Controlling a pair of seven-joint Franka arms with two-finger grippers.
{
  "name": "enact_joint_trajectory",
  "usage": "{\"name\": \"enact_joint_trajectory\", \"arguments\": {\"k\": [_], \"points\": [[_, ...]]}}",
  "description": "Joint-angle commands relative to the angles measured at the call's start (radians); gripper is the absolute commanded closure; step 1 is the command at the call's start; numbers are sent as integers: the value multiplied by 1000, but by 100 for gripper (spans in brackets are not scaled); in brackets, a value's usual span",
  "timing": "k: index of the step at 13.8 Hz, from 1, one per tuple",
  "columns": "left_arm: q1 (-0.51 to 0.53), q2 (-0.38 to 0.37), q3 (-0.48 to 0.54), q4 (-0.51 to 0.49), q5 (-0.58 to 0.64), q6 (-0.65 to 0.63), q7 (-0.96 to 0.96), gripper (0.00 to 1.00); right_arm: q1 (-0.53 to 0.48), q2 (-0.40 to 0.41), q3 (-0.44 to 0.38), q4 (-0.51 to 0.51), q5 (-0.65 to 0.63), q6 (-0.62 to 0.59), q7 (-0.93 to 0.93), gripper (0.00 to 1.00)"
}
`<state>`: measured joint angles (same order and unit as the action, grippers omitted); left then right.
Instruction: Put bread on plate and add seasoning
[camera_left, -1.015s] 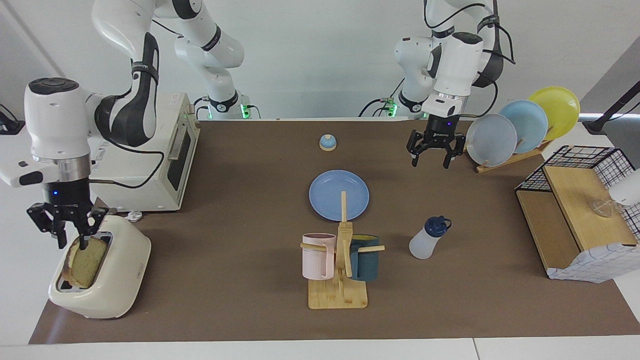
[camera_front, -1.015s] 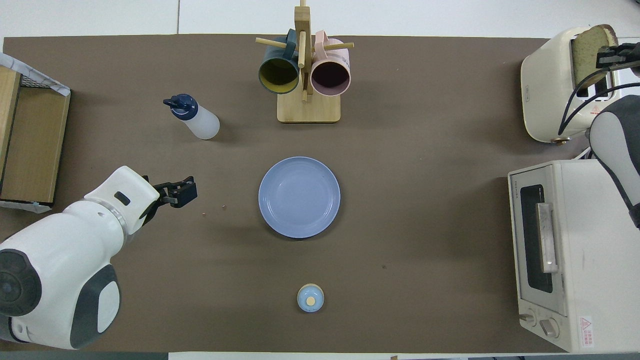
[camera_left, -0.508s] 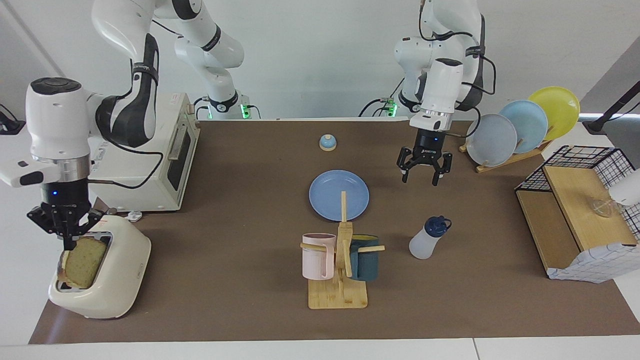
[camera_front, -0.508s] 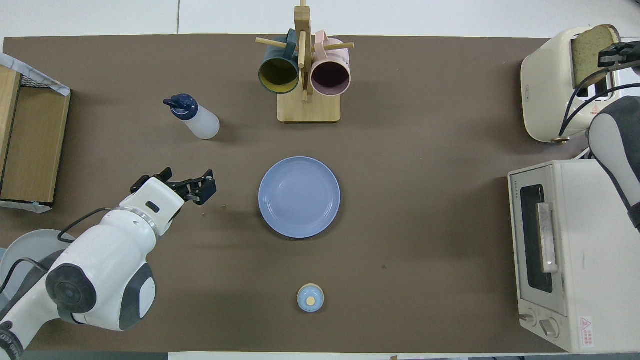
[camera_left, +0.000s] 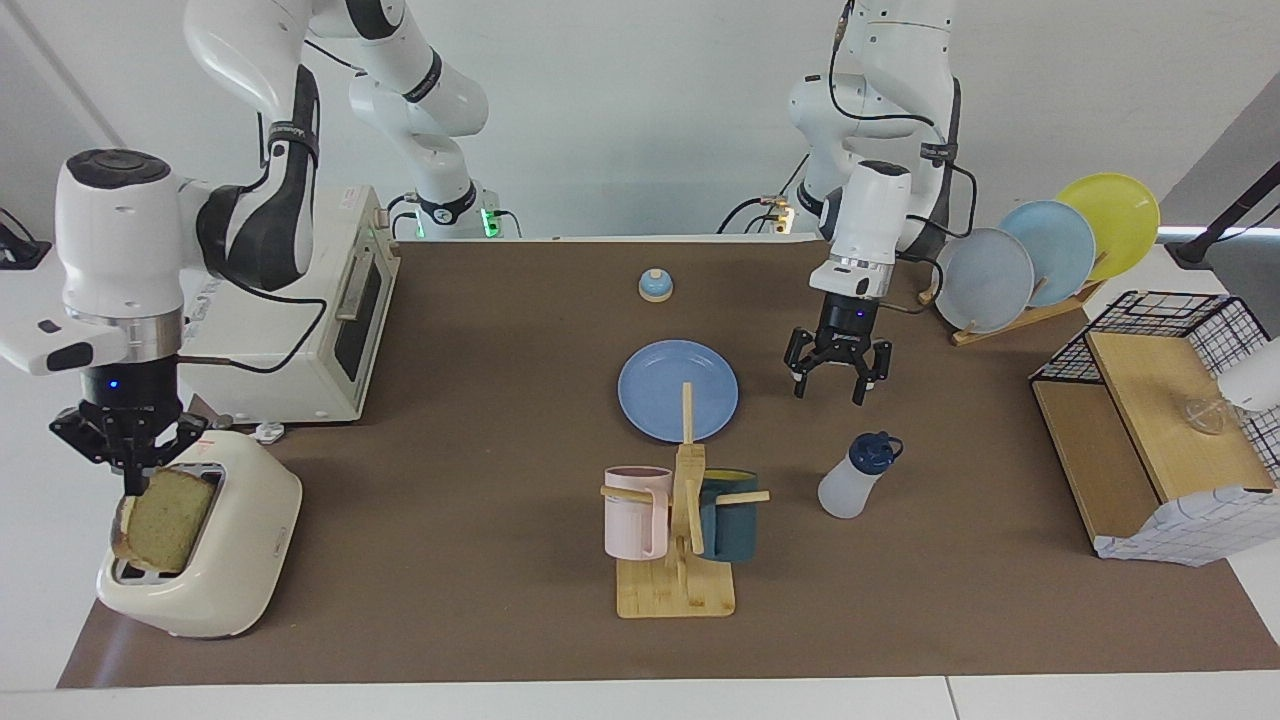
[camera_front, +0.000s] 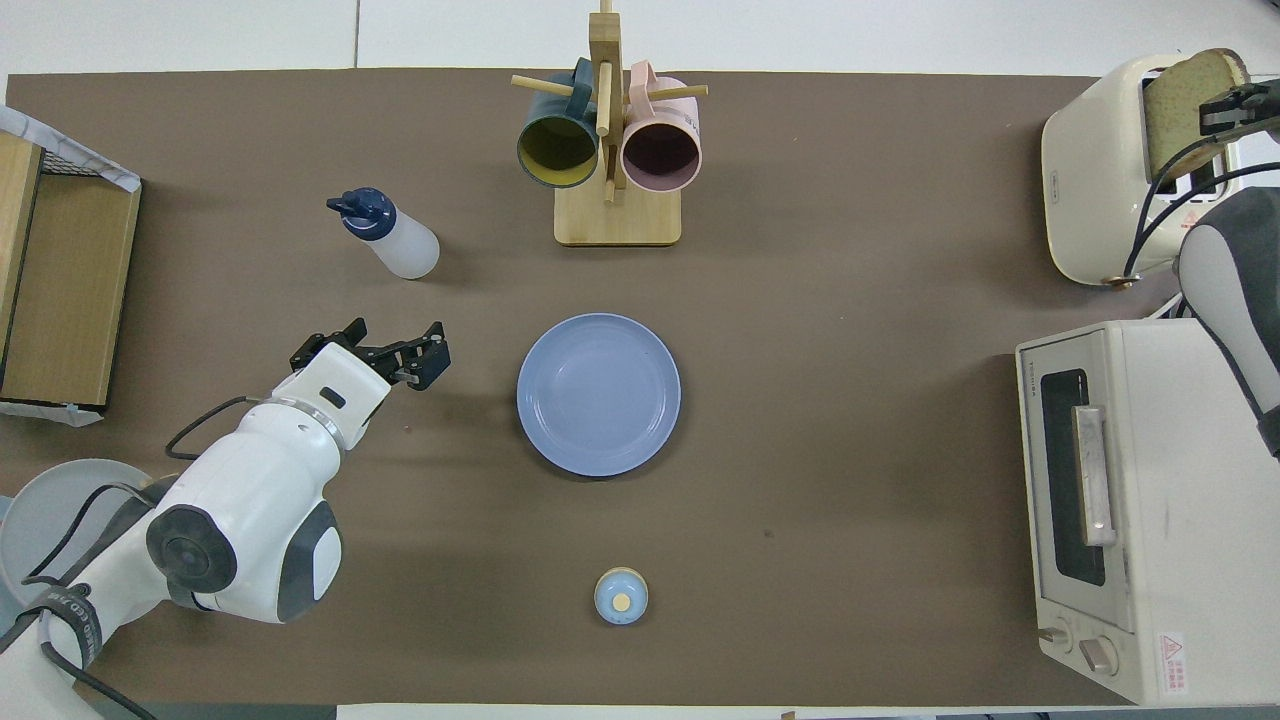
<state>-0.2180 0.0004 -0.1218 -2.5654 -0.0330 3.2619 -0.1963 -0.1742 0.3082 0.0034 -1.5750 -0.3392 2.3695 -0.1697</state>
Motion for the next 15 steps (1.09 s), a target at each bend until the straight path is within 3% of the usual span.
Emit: {"name": "enact_joint_trajectory", "arguments": {"k": [1, 5, 8, 12, 15], "points": [[-4, 10, 7, 11, 4, 15, 3, 0, 21, 5, 20, 101, -18, -157, -33, 100], [-6, 65, 8, 43, 27, 16, 8, 0, 140, -14, 27, 193, -24, -359, -66, 100], [-4, 124, 13, 109, 30, 16, 9, 0, 244, -58, 29, 193, -18, -444, -35, 100], [-4, 154, 57, 152, 68, 15, 14, 0, 389, -80, 49, 190, 51, -576, 248, 100], [-6, 180, 74, 191, 71, 13, 15, 0, 490, -98, 53, 153, 126, -556, 386, 100]]}}
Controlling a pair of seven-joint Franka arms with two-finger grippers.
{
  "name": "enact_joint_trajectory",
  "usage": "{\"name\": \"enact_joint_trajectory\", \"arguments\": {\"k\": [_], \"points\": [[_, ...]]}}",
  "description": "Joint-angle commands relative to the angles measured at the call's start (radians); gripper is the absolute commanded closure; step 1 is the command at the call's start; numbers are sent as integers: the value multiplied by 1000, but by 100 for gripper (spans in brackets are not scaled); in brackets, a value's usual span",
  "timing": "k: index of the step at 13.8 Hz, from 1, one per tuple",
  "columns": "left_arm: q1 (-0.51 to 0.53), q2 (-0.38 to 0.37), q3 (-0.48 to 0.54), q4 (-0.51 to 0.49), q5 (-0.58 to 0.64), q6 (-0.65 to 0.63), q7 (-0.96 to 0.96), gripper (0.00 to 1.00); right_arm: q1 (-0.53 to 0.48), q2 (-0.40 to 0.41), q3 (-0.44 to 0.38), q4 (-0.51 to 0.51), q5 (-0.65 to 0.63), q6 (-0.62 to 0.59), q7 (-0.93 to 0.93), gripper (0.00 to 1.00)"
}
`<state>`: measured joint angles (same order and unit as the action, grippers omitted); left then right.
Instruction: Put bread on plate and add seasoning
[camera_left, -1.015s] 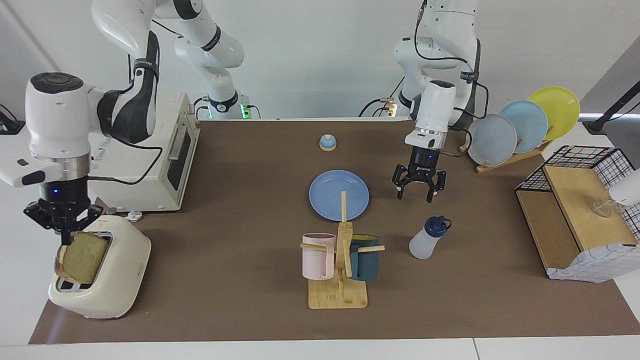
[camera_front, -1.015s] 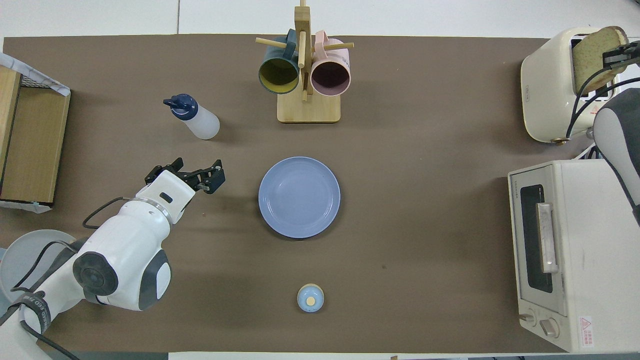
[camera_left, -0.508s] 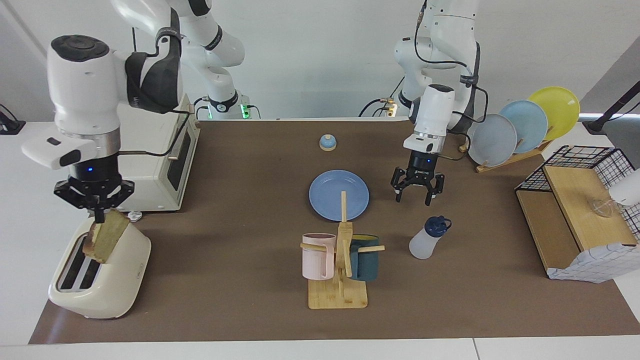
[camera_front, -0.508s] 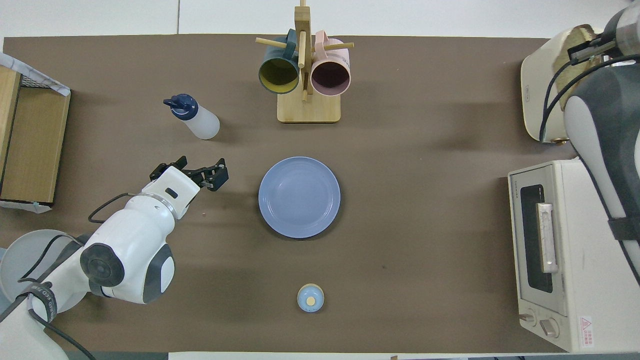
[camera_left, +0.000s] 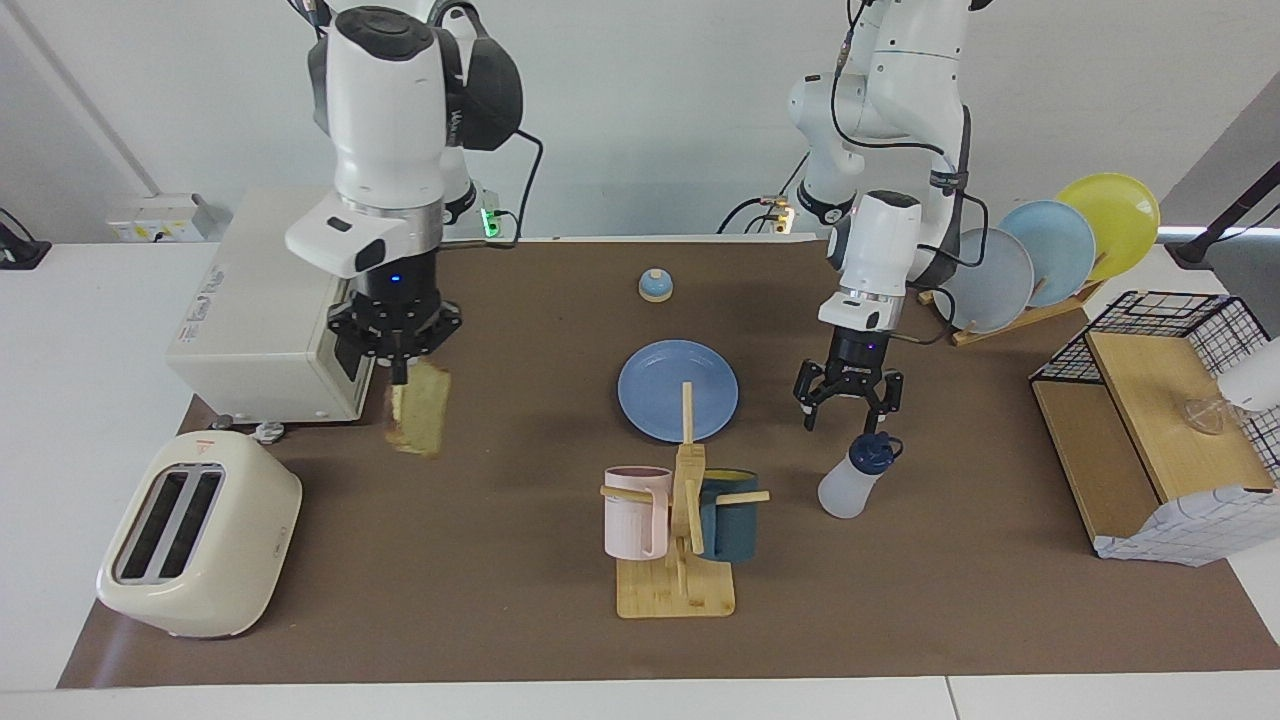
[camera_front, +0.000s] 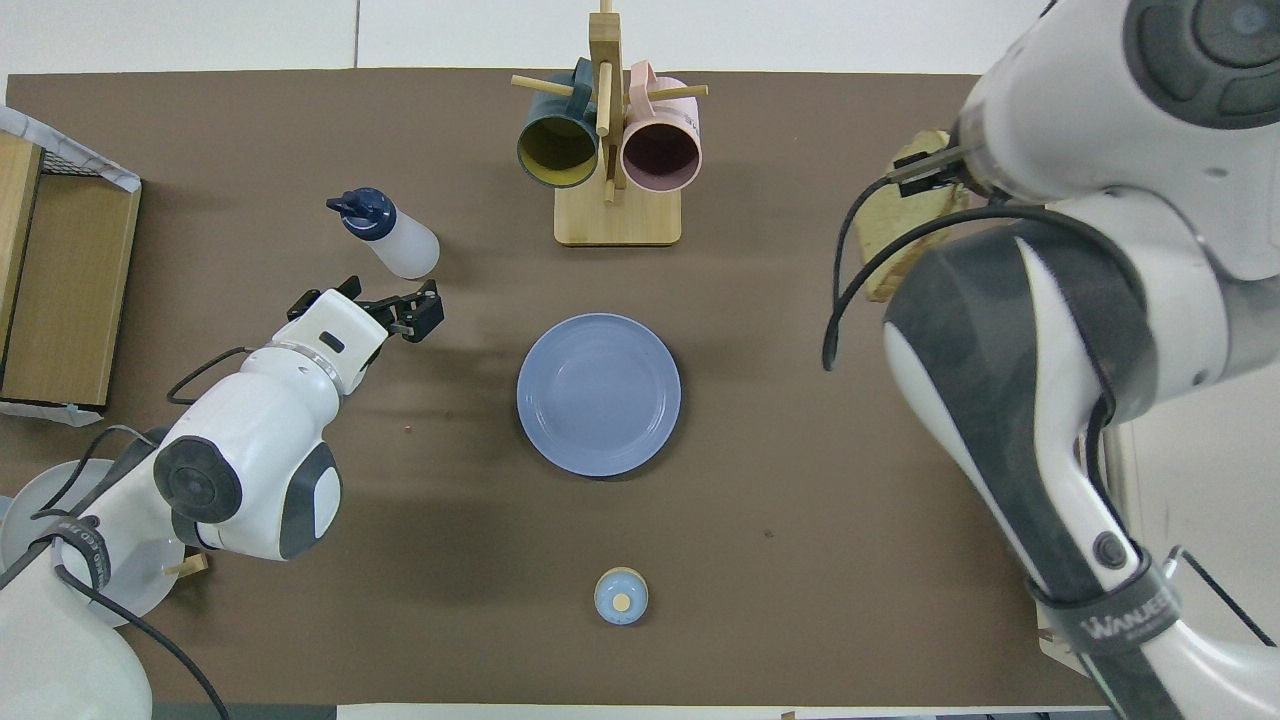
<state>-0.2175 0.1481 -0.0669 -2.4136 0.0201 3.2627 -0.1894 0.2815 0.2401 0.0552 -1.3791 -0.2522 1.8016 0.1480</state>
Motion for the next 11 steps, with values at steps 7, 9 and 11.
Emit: {"name": "enact_joint_trajectory", "arguments": {"k": [7, 9, 11], "points": [[-115, 105, 138, 114, 17, 8, 7, 0, 240, -64, 2, -187, 44, 105, 445, 100], [-230, 126, 269, 129, 17, 9, 5, 0, 301, -59, 2, -222, 44, 157, 539, 100], [-311, 152, 356, 163, 12, 12, 4, 0, 347, -56, 2, -261, 44, 226, 599, 100]]}}
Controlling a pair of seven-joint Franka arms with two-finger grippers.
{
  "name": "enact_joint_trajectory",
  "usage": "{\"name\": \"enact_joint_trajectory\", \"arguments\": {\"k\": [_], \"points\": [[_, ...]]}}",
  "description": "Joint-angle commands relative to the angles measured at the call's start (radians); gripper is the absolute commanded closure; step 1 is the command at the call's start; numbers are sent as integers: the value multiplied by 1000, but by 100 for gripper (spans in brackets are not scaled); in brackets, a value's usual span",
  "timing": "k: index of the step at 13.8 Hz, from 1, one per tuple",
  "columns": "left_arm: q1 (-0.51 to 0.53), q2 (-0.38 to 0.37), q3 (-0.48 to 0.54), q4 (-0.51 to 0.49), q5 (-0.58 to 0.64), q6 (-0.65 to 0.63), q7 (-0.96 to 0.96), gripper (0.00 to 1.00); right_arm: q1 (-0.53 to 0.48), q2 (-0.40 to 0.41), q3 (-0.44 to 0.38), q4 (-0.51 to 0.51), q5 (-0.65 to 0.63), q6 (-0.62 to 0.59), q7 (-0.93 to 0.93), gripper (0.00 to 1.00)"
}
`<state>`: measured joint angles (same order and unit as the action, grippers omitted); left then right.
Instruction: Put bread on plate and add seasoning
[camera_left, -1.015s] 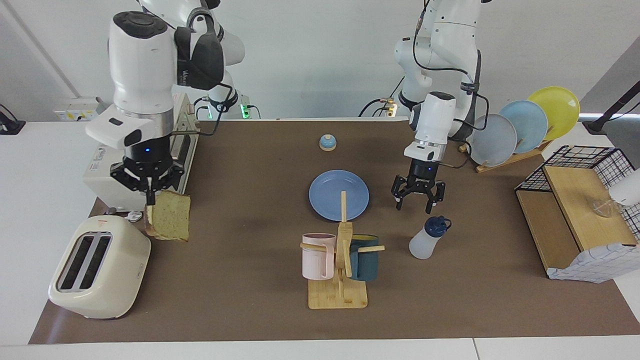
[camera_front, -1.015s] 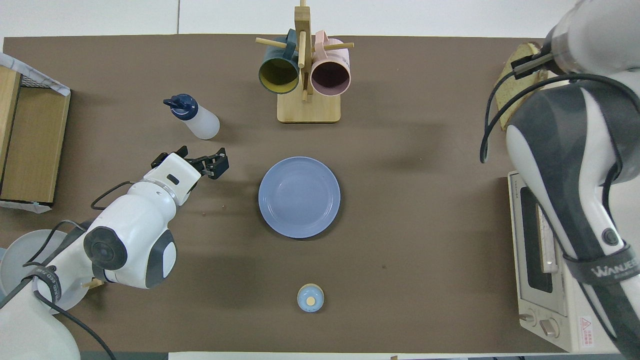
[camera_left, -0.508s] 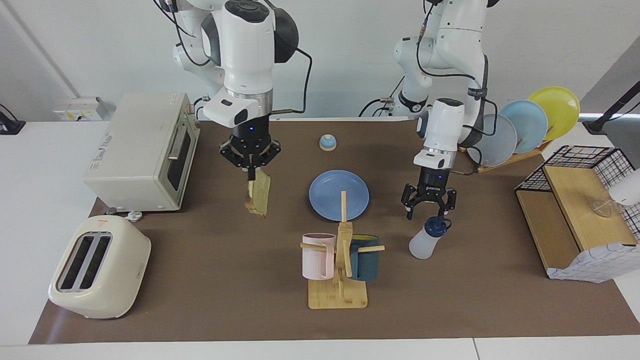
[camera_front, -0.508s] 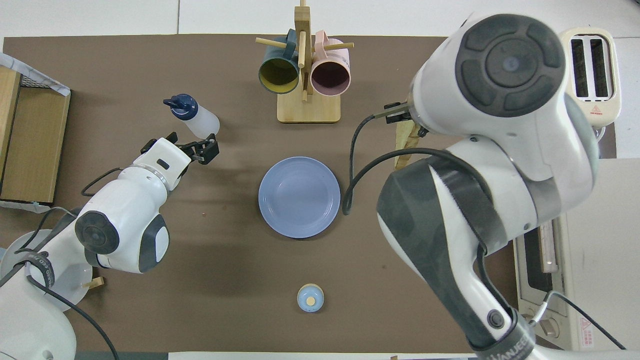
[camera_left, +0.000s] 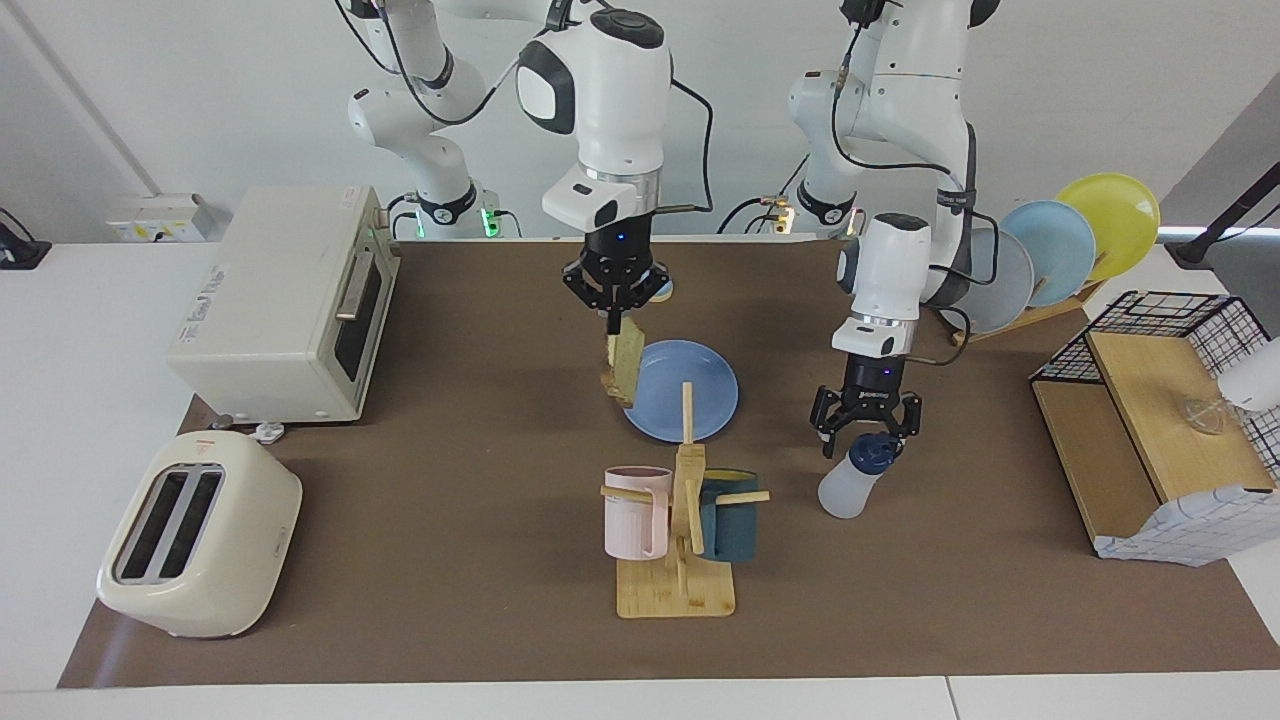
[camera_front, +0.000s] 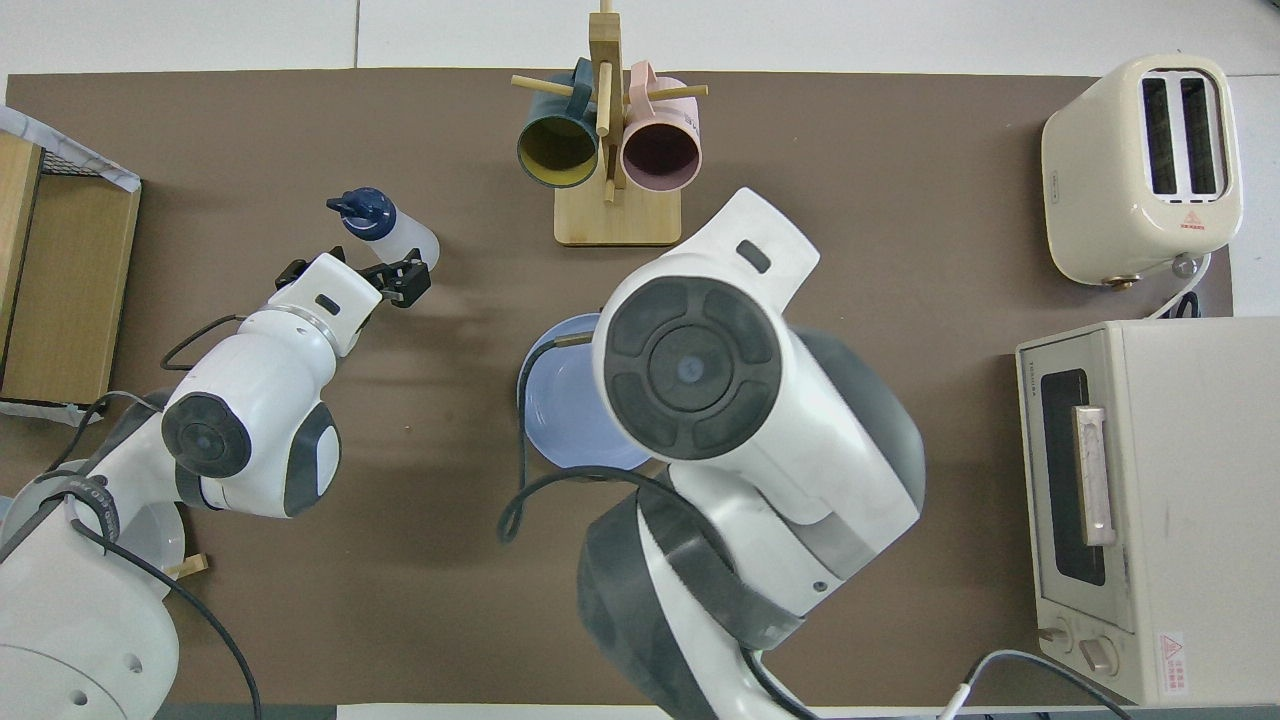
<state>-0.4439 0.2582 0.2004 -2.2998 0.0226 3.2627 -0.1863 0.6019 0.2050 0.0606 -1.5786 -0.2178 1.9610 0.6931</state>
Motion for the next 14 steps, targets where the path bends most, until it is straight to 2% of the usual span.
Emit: {"name": "enact_joint_trajectory", "arguments": {"k": [1, 4, 6, 9, 12, 14], "points": [[-100, 48, 105, 51, 7, 17, -2, 0, 45, -19, -4, -78, 8, 90, 71, 100], [-122, 56, 105, 52, -35, 31, -7, 0, 97, -28, -4, -182, 8, 212, 152, 100], [-139, 82, 106, 59, -65, 51, -7, 0, 104, -30, -4, -208, 8, 251, 157, 100], [-153, 130, 106, 65, -118, 136, -7, 0, 122, -44, -4, -268, 6, 333, 157, 100], [-154, 174, 106, 82, -150, 183, -7, 0, 125, -70, -4, -363, -31, 452, 152, 100], [-153, 176, 106, 95, -159, 186, -7, 0, 125, -73, -4, -374, -70, 466, 148, 100]]}}
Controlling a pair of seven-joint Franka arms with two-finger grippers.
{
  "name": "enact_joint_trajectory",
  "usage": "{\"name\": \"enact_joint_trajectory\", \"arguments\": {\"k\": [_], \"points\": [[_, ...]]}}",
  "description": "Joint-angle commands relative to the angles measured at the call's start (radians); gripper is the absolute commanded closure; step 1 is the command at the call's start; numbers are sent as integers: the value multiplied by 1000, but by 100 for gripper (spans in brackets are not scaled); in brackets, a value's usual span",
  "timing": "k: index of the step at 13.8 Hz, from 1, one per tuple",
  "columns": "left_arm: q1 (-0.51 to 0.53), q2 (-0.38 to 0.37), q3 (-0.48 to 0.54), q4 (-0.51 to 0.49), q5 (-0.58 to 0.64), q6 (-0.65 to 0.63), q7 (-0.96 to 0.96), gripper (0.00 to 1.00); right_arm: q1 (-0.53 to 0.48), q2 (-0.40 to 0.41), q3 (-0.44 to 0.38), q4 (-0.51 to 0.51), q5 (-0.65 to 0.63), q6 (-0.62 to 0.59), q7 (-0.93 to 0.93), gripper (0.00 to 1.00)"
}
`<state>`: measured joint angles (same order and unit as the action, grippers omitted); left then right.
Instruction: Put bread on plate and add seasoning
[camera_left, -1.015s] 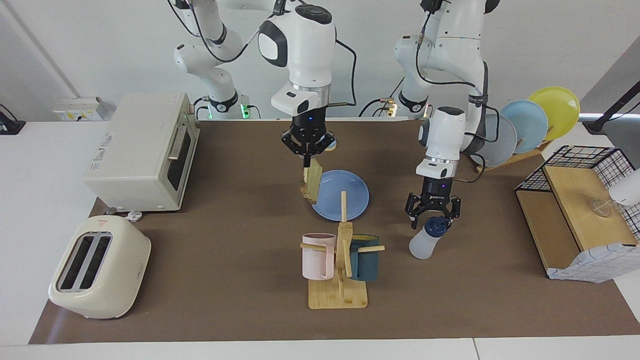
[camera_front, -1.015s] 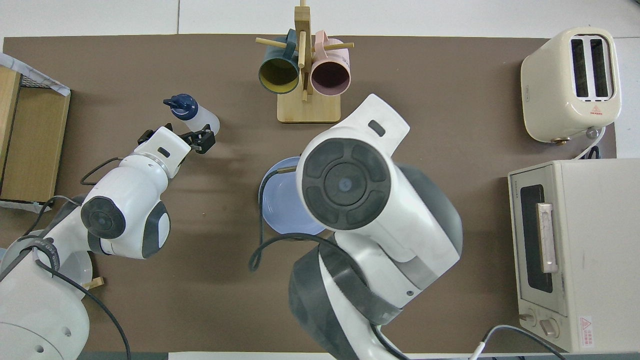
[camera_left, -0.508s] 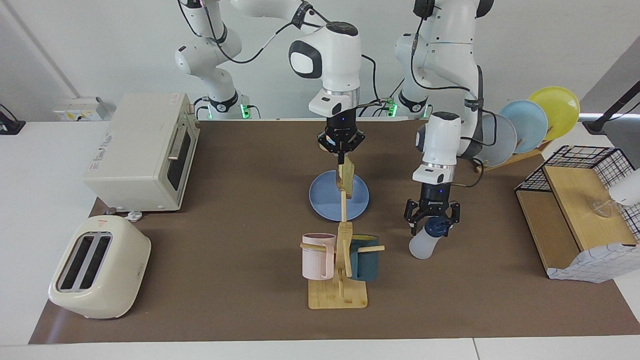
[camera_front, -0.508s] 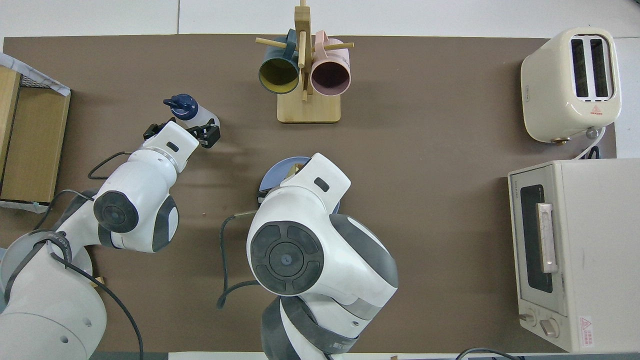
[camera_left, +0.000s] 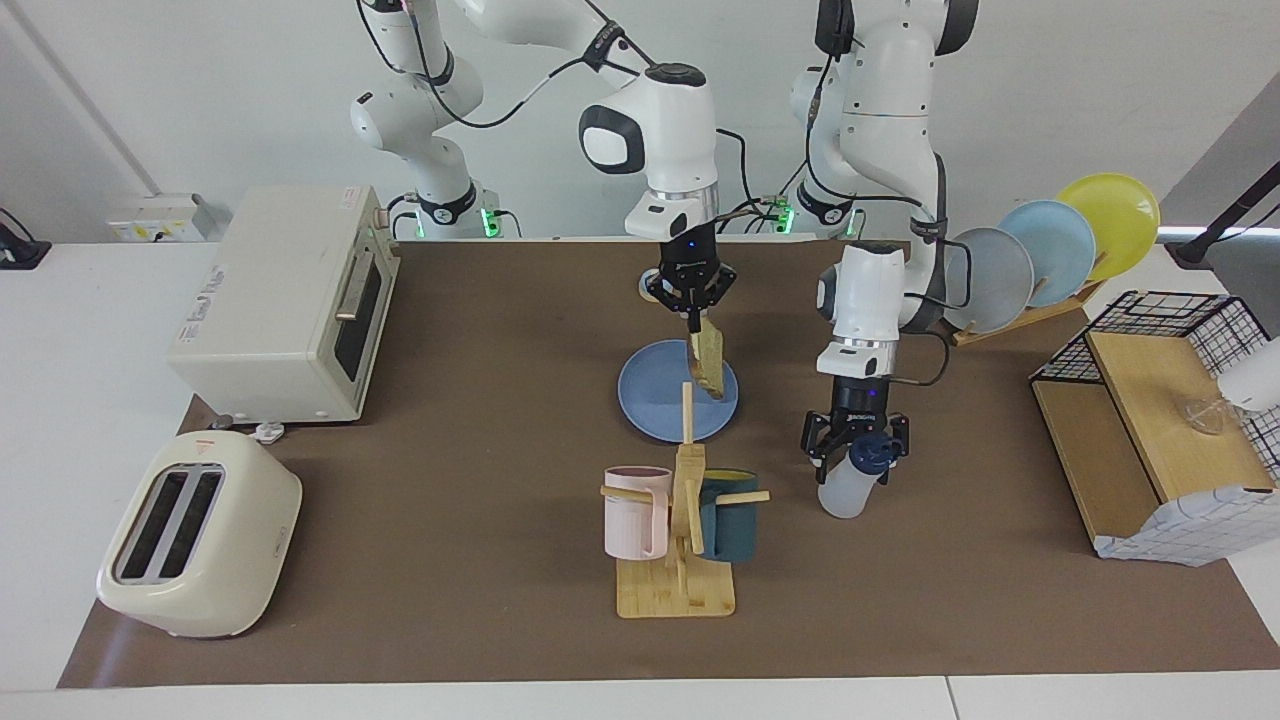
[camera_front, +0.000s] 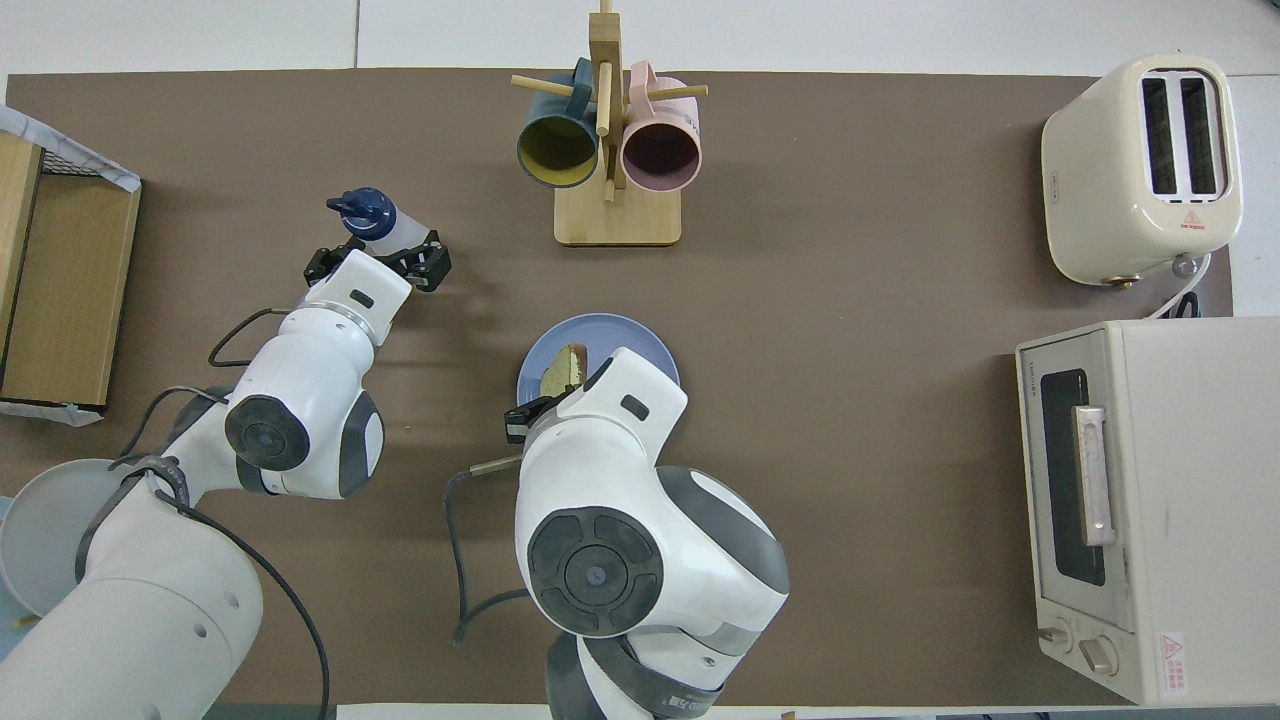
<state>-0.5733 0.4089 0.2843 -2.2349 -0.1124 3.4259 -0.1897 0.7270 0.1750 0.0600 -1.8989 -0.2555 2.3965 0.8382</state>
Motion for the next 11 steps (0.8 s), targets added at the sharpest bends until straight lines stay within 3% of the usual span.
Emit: {"name": "enact_joint_trajectory", "arguments": {"k": [1, 4, 5, 8, 11], "points": [[-23, 25, 22, 31, -26, 30, -4, 0, 0, -46, -3, -65, -48, 30, -1, 100], [-23, 25, 21, 29, -33, 38, -4, 0, -3, -58, -3, -107, -59, 84, -25, 100], [-23, 25, 21, 29, -33, 38, -4, 9, -3, -58, -3, -111, -62, 89, -27, 100], [-25, 27, 21, 24, -33, 38, -2, 43, -3, -58, -3, -108, -115, 90, -28, 100], [-22, 27, 21, 24, -32, 38, -1, 96, -14, -55, -3, -108, -149, 121, -30, 100]]}}
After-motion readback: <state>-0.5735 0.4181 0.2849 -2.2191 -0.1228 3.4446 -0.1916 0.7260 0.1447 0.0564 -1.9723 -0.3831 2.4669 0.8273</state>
